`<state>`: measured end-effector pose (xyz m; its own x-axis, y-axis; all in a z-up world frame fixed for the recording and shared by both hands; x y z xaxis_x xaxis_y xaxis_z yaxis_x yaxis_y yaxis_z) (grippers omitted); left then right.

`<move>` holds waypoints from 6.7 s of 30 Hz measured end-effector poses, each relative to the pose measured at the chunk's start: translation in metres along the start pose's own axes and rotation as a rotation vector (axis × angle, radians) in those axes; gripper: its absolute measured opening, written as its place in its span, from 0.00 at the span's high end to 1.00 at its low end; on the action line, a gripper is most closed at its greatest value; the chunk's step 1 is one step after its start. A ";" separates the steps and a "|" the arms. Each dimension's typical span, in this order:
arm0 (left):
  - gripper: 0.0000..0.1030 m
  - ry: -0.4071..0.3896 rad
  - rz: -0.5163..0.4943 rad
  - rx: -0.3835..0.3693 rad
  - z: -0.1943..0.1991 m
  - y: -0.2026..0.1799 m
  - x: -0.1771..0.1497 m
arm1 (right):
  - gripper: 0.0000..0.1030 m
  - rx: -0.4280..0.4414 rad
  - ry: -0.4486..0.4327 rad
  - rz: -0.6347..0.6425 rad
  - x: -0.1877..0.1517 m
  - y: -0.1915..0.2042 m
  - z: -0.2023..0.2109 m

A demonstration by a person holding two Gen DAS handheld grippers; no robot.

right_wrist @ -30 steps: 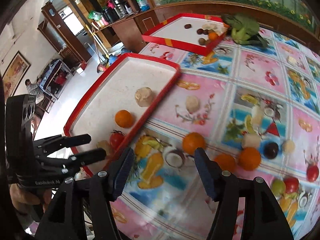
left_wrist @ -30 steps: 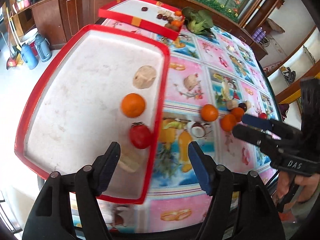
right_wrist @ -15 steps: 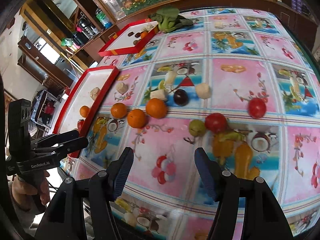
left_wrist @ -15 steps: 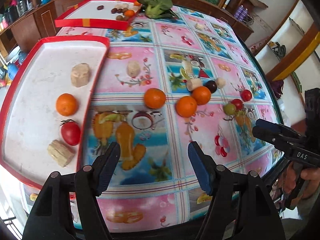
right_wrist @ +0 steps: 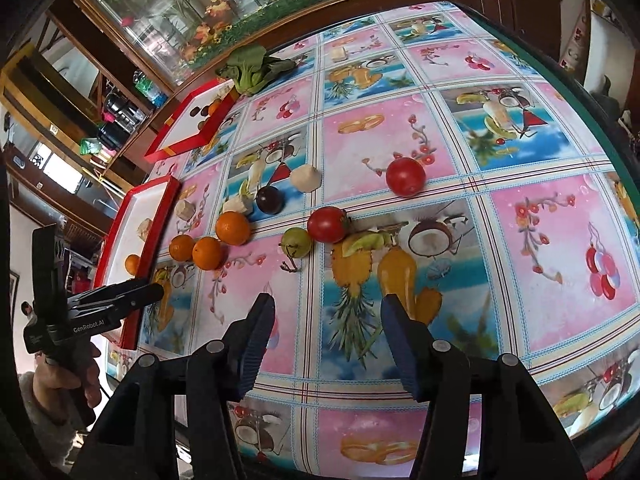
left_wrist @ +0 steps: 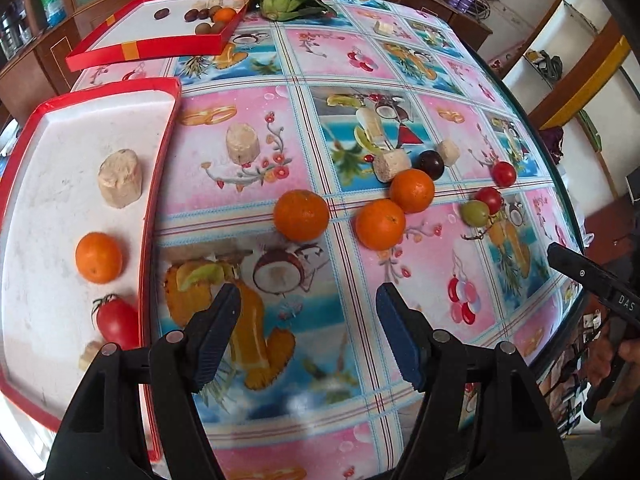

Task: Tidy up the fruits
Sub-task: 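Move both tools back over the remaining fruits on the tablecloth, then grasp a red tomato with the right tool while the left tool grasps an orange, then carry the tomato with the right tool into the white tray while the left tool releases the orange there, then move both tools back toward the fruits on the tablecloth, then grasp a red tomato with the right tool while the left tool grasps an orange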

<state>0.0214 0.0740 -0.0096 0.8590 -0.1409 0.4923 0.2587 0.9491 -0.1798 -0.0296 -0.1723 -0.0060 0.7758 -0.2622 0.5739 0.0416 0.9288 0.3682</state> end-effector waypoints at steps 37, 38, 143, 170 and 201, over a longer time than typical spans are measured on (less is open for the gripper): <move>0.68 0.032 -0.026 0.027 -0.047 0.004 0.027 | 0.68 -0.277 0.029 0.124 0.066 -0.046 -0.085; 0.68 0.032 -0.007 0.015 -0.045 0.005 0.025 | 0.68 -0.273 0.030 0.110 0.066 -0.046 -0.083; 0.25 -0.068 0.153 0.086 0.036 0.151 0.023 | 0.38 0.134 0.087 0.392 0.036 0.250 -0.136; 0.25 0.010 -0.088 -0.066 -0.001 -0.008 0.000 | 0.33 -0.053 0.009 0.089 0.006 0.049 -0.018; 0.35 0.055 -0.127 -0.011 -0.057 -0.050 0.022 | 0.55 -0.082 0.114 0.448 0.034 0.020 -0.090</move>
<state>0.0529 0.0076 -0.0381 0.8418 -0.2751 0.4645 0.3715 0.9195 -0.1287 0.0540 -0.1393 -0.0450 0.7930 0.1952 0.5771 -0.2670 0.9628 0.0413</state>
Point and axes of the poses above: each gripper's, at about its wrist camera, not at the fingertips, and z roughly against the way its jaws point, y to its left, x to its top, the point moved 6 cm from there along -z, roughly the way its jaws point, and after that the axes turned 9 degrees about -y, right-handed, at the moved point
